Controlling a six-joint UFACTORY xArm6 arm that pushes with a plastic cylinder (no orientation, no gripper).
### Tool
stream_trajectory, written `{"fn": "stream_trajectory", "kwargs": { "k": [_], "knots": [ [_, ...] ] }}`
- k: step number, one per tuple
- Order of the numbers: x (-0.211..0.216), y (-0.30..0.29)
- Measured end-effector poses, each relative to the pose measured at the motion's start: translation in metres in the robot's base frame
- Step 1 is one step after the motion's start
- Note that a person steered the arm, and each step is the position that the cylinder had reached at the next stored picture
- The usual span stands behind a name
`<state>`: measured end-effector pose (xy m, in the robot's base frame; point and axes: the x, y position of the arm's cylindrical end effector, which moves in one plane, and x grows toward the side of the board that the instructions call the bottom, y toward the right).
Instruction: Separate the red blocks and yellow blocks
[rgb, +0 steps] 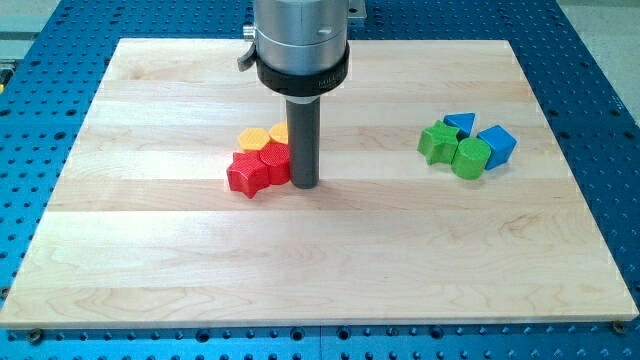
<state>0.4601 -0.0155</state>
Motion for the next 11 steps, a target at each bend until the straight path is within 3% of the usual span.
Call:
{"fn": "stream_trajectory", "kwargs": {
  "k": [2, 3, 4, 8, 11],
  "knots": [
    [0.004, 0.027],
    [-0.033, 0.066],
    [-0.050, 0.058],
    [-0.043, -0.039],
    [0.004, -0.082]
  ]
}}
